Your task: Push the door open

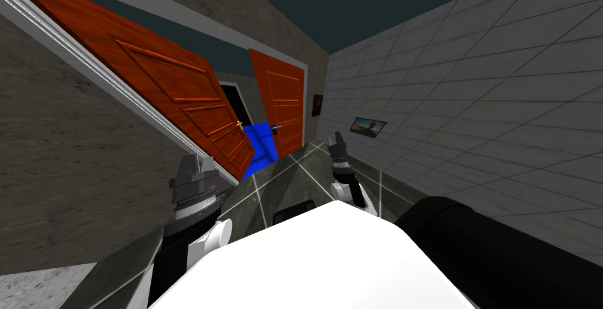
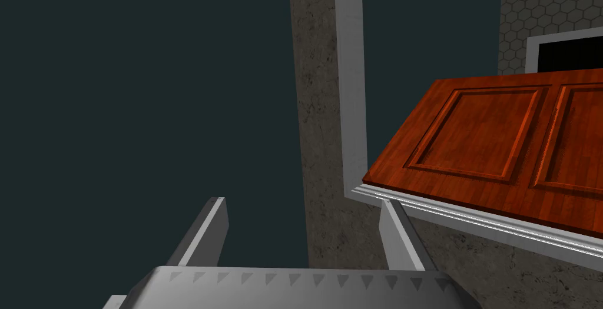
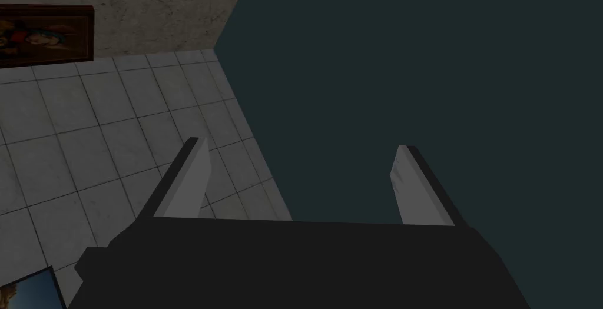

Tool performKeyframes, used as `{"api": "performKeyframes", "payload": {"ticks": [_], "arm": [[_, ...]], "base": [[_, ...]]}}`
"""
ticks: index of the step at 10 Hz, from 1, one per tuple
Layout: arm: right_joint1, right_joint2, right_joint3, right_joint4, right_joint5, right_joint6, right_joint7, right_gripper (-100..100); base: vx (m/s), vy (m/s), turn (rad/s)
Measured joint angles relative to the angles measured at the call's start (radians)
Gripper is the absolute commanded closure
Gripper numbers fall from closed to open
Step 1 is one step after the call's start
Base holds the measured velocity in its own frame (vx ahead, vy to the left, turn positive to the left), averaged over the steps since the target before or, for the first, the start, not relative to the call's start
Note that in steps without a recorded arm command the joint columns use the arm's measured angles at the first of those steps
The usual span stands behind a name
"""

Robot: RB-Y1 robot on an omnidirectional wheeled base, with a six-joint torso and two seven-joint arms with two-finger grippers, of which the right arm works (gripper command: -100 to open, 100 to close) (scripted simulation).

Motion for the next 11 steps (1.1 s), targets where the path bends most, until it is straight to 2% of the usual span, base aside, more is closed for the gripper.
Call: {"api": "performKeyframes", "payload": {"ticks": [5,9,11], "arm": [[-0.05,-0.024,0.007,0.103,0.001,0.002,-0.016,-100],[-0.1,-0.037,0.012,0.178,0.001,0.021,-0.031,-100],[-0.123,-0.042,0.015,0.223,0.002,0.021,-0.037,-100]], "base": [[0.15,0.0,0.062],[0.118,0.004,0.051],[0.134,0.02,0.065]]}}
